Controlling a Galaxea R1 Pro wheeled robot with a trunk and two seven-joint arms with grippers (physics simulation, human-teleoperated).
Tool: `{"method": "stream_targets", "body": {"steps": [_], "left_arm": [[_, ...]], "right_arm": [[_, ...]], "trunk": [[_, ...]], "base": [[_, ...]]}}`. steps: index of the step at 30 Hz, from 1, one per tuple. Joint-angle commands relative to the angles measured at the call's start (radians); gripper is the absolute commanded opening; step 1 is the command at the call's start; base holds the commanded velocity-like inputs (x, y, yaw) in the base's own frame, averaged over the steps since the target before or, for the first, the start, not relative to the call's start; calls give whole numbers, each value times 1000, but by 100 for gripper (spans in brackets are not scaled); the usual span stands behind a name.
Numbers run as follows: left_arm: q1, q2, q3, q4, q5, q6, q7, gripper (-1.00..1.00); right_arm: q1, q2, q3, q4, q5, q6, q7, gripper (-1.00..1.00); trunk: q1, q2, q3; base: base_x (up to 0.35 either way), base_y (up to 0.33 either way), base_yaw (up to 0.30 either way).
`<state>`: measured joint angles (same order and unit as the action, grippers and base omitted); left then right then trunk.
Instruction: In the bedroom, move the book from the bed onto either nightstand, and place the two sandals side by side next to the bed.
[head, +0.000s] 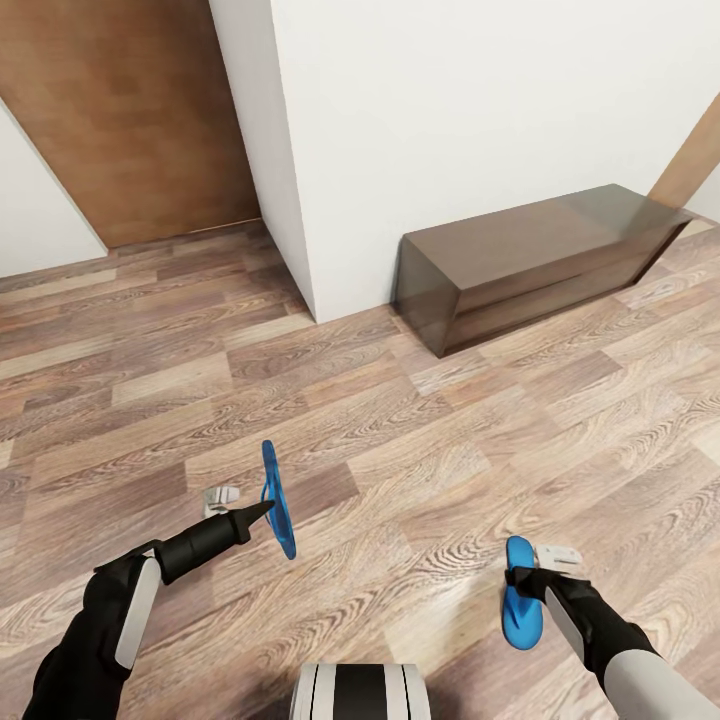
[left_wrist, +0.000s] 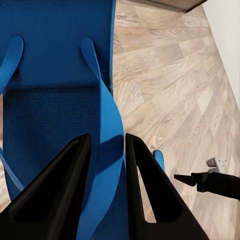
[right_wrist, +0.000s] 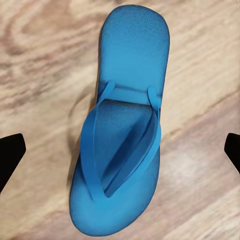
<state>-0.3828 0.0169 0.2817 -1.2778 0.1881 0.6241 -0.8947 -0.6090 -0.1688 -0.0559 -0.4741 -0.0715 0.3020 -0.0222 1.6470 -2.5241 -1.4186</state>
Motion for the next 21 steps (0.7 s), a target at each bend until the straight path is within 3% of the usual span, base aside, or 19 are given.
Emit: {"method": "stream_targets", "body": {"steps": [1, 9, 21], "left_arm": [[-1, 0, 1, 0, 4, 6, -1, -100], [-1, -1, -1, 14, 4, 5, 4, -100], [-1, -3, -2, 15, 4, 5, 15, -100]], "right_arm": [[0, 0, -1, -2, -8, 5, -2, 100], [0, 0, -1, 5, -8, 5, -4, 100], [0, 0, -2, 11, -9, 5, -5, 100]], "trunk": [[0, 0, -1], [0, 0, -1], [5, -3, -47]], "base": [[0, 0, 0], [0, 0, 0], [0, 0, 0]]}}
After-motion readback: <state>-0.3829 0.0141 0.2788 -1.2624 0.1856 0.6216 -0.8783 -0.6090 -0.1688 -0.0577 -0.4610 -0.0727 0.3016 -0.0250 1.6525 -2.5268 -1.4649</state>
